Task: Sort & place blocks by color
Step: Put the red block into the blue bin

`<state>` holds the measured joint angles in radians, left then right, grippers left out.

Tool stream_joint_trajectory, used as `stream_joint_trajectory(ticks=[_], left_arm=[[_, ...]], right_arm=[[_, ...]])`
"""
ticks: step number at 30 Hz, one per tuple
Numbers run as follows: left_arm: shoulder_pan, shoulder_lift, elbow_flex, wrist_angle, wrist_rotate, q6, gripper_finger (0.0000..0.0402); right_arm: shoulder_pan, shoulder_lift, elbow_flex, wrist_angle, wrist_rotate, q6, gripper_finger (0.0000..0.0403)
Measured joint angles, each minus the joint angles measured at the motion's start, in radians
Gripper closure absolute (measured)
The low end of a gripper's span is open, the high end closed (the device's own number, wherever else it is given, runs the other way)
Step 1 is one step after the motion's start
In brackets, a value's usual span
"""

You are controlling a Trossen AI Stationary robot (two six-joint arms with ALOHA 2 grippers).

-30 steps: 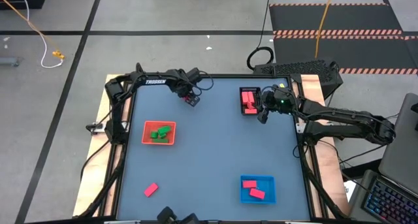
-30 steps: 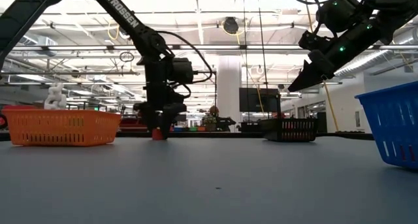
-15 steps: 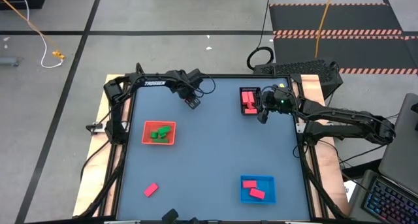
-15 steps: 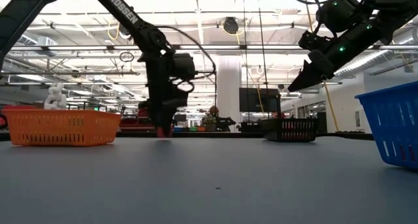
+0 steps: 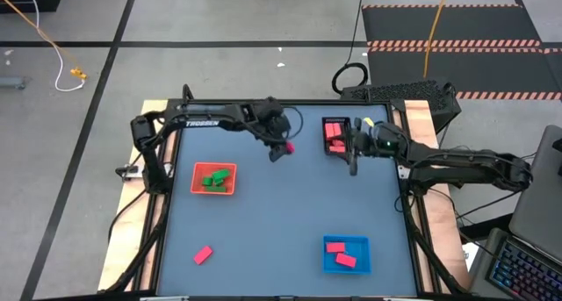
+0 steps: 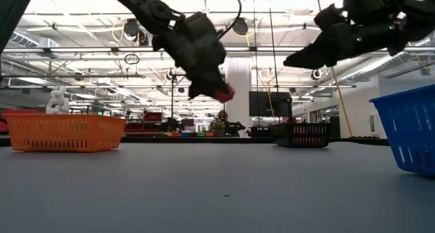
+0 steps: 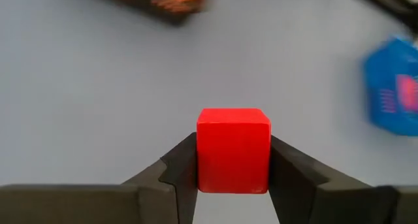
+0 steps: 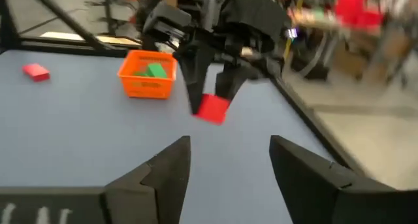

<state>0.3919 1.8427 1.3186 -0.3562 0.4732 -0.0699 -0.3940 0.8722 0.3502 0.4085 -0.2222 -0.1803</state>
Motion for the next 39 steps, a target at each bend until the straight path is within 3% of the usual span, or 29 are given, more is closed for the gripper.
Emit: stream_joint_trajectory(ticks=[8, 13, 16, 20, 27, 31, 39], left_arm=[[-0.080, 0.001, 0.000, 0.149, 0.081, -0.054, 0.0269], [-0.085, 0.001, 0.000, 0.272, 0.123, -0.112, 0.0249], [-0.086, 0.001, 0.000, 0.374, 0.129, -0.160, 0.0251], [-0.087, 0.001, 0.000, 0.498, 0.129, -0.236, 0.0270], [-0.105, 0.003, -0.001, 0.523, 0.105, -0.279, 0.0251], [-0.127, 0.003, -0.001, 0.523, 0.062, -0.273, 0.0234], [-0.130, 0.003, -0.001, 0.535, 0.058, -0.271, 0.0300]], right_arm=[[0.085, 0.008, -0.116, 0.333, 0.010, -0.129, 0.0125], [0.139, 0.074, -0.105, 0.404, 0.013, -0.135, 0.0099], [0.166, 0.150, -0.080, 0.437, 0.016, -0.142, 0.0097], [0.203, 0.268, -0.040, 0.510, 0.095, -0.190, 0.0097], [0.255, 0.389, 0.001, 0.646, 0.222, -0.282, 0.0097], [0.259, 0.428, 0.001, 0.734, 0.224, -0.274, 0.0097], [0.261, 0.441, 0.001, 0.715, 0.254, -0.279, 0.0113]])
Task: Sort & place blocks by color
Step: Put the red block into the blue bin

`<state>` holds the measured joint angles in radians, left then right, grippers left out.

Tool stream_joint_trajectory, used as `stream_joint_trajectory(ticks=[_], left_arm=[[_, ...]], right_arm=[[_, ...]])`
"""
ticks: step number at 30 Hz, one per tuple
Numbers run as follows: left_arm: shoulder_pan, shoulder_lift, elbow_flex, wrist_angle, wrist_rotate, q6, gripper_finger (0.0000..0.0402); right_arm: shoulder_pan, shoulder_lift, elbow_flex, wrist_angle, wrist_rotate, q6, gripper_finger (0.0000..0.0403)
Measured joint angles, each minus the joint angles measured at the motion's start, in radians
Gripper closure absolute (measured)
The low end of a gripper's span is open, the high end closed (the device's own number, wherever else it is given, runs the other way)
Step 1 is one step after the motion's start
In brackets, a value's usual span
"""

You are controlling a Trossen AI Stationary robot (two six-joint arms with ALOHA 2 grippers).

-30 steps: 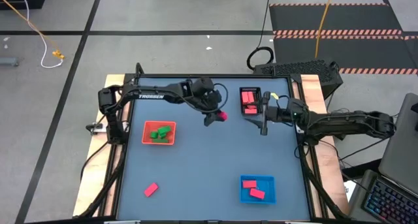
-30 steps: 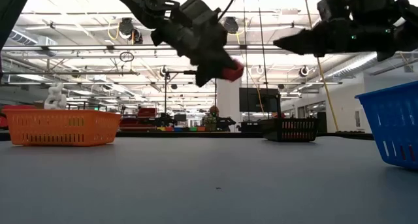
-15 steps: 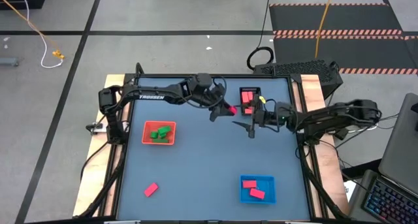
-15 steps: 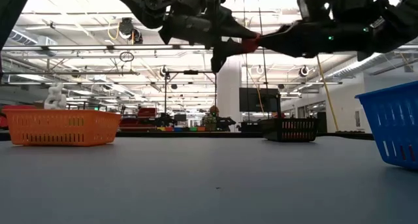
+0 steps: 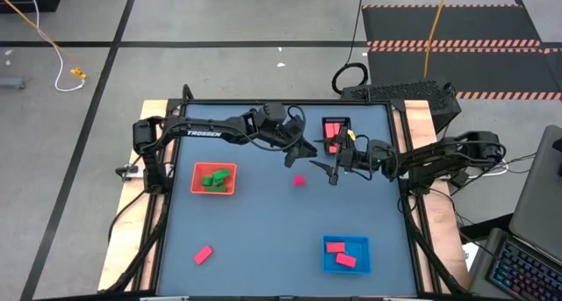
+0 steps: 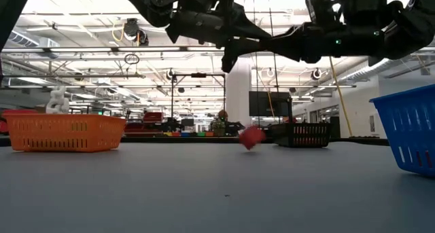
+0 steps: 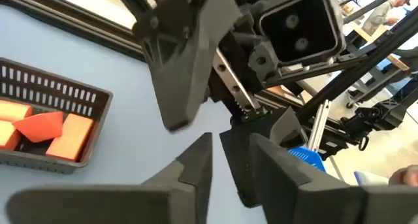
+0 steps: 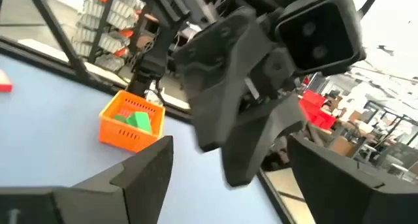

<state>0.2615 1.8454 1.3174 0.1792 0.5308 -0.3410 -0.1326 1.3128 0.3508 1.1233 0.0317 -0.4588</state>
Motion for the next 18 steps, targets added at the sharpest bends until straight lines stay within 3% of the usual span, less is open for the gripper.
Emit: stream_joint_trajectory(ticks=[4, 9, 13, 18], left_arm=[[0.004, 0.000, 0.000, -0.055, 0.000, 0.021, 0.0341], [0.008, 0.000, 0.000, -0.282, -0.015, 0.131, 0.0368], [0.005, 0.000, 0.000, -0.500, -0.068, 0.223, 0.0354], [-0.055, 0.000, 0.000, -0.695, -0.070, 0.332, 0.0301]], right_arm=[[0.000, 0.000, 0.000, -0.048, -0.005, 0.004, 0.0129], [-0.003, 0.000, 0.000, -0.112, 0.013, 0.060, 0.0132], [-0.005, -0.008, 0.000, -0.105, 0.088, 0.108, 0.0132], [-0.012, -0.031, 0.000, -0.112, 0.098, 0.199, 0.0132]])
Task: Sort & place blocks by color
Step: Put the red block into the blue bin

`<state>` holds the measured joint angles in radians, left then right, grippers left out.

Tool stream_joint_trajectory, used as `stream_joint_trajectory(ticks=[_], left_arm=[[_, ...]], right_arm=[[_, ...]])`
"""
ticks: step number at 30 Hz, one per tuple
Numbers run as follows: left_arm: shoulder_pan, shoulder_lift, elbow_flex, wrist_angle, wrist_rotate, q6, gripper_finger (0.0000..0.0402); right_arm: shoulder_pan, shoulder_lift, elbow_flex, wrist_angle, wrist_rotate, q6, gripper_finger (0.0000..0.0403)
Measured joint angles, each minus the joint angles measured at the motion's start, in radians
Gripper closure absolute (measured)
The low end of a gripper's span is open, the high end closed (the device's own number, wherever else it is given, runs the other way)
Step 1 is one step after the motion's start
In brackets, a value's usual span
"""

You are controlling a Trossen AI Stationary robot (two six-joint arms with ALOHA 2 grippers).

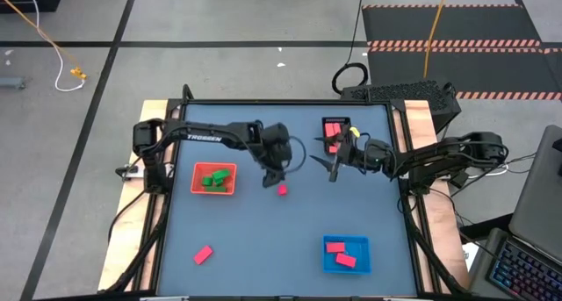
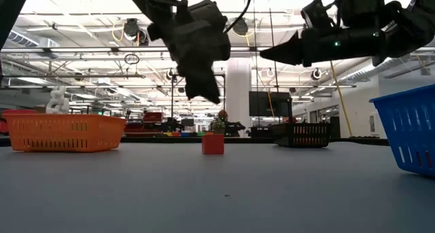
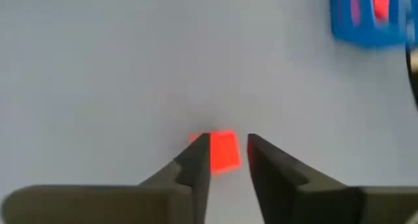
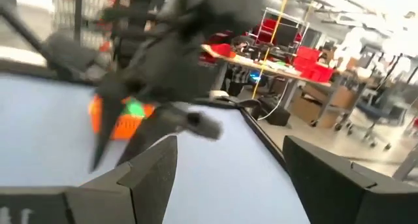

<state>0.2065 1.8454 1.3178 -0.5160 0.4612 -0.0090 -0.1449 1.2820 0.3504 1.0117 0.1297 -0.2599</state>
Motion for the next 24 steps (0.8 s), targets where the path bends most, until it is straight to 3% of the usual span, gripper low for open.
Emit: stream_joint_trajectory(ticks=[8, 14, 18, 24], left_arm=[[-0.130, 0.000, 0.000, -0.111, -0.095, 0.078, 0.0198], [-0.187, 0.000, -0.012, -0.114, -0.344, 0.039, 0.0138], [-0.191, 0.000, -0.022, -0.098, -0.358, -0.039, 0.0110], [-0.190, 0.000, -0.090, 0.008, -0.339, -0.129, 0.0092]], right_arm=[[-0.019, -0.002, 0.000, -0.039, -0.057, 0.192, 0.0133], [0.025, 0.004, 0.000, -0.089, -0.076, 0.292, 0.0133], [0.071, 0.028, 0.000, -0.084, -0.134, 0.331, 0.0133], [0.131, 0.104, 0.010, -0.081, -0.136, 0.375, 0.0133]])
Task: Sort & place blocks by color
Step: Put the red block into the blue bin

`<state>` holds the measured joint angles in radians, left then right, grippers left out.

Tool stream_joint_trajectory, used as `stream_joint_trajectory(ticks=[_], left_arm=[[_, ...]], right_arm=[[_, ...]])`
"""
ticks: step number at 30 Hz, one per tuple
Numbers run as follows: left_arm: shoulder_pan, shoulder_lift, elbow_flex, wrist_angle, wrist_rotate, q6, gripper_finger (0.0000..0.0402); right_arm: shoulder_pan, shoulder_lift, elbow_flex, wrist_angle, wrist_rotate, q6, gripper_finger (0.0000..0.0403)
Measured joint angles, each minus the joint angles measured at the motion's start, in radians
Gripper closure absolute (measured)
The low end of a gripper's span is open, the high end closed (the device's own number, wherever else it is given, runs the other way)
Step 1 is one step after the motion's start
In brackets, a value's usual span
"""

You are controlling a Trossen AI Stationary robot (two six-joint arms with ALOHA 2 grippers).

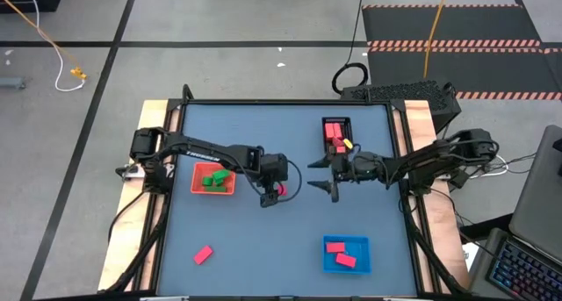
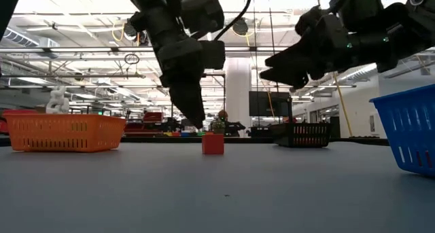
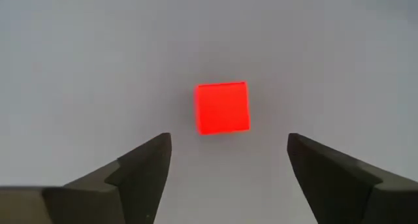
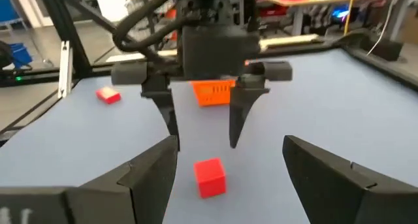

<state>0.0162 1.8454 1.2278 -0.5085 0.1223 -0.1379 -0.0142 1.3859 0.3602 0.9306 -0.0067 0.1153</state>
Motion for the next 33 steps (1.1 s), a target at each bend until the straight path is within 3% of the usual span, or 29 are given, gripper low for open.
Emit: stream_joint_trajectory(ticks=[8, 20, 26, 33], left_arm=[[-0.016, 0.000, -0.098, 0.164, 0.003, -0.060, 0.0092], [-0.052, 0.000, -0.222, 0.304, -0.190, -0.055, 0.0094], [-0.051, 0.000, -0.232, 0.332, -0.194, -0.050, 0.0127], [-0.052, 0.000, -0.232, 0.351, -0.183, -0.044, 0.0178]], right_arm=[[0.054, 0.156, 0.103, 0.000, 0.000, 0.011, 0.0133], [0.062, 0.360, 0.219, -0.001, -0.051, 0.015, 0.0133], [0.062, 0.473, 0.323, -0.018, -0.065, 0.012, 0.0133], [0.062, 0.552, 0.428, -0.164, -0.074, -0.008, 0.0133]])
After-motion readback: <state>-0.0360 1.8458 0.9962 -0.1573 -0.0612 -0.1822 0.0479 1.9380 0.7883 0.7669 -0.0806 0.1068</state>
